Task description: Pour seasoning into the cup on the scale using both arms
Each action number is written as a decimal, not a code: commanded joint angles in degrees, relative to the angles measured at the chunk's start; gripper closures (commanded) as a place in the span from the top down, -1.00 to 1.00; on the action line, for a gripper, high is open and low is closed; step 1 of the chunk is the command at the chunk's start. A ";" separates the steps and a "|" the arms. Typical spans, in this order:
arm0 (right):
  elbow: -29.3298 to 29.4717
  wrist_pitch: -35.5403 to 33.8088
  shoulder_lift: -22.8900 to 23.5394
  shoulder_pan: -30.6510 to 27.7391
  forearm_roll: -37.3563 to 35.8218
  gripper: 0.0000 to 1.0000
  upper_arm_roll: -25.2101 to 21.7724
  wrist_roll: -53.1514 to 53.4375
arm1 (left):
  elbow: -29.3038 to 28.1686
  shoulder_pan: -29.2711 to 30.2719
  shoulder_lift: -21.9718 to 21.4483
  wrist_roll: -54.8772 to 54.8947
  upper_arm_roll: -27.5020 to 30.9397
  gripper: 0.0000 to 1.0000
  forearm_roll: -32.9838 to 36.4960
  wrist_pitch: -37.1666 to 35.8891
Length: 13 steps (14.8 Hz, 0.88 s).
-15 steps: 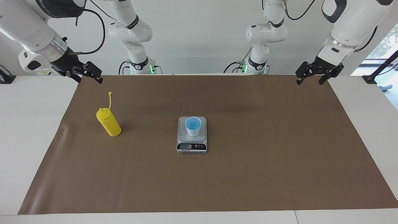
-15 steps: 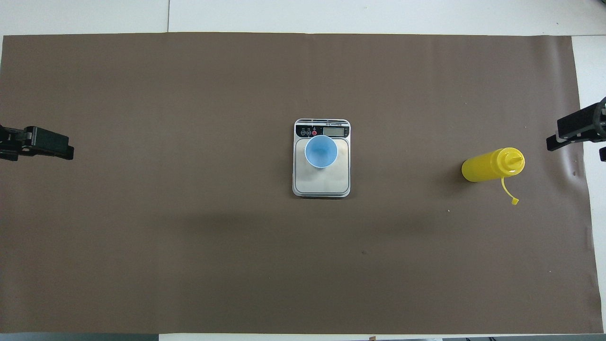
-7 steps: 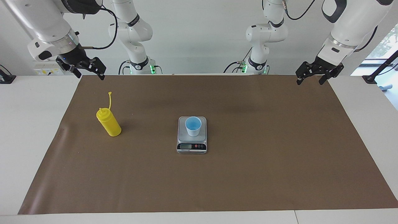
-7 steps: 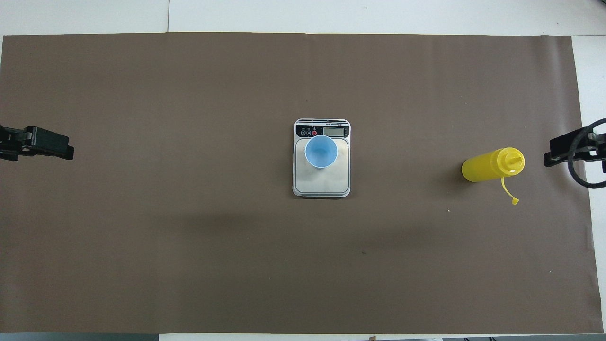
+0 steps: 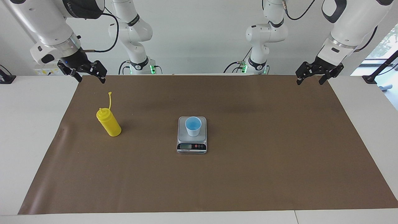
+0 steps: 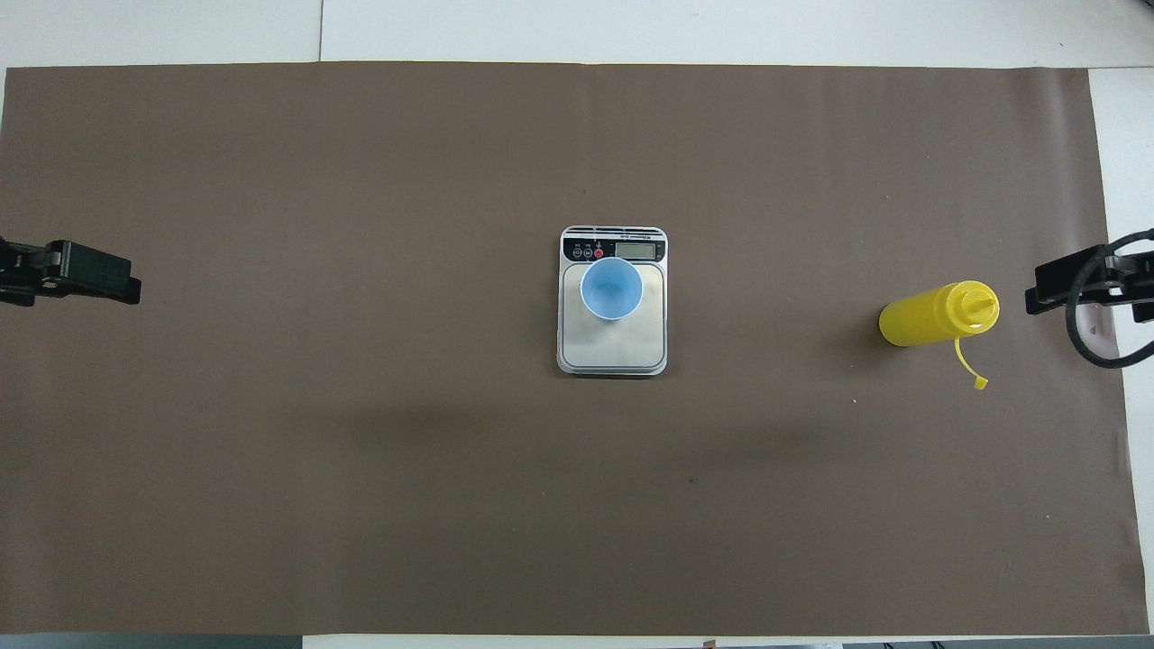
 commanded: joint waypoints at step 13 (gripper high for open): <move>1.50 0.63 0.79 1.78 0.12 1.00 -2.82 -1.53 | 0.24 0.39 0.10 0.63 -0.25 1.00 0.60 -0.69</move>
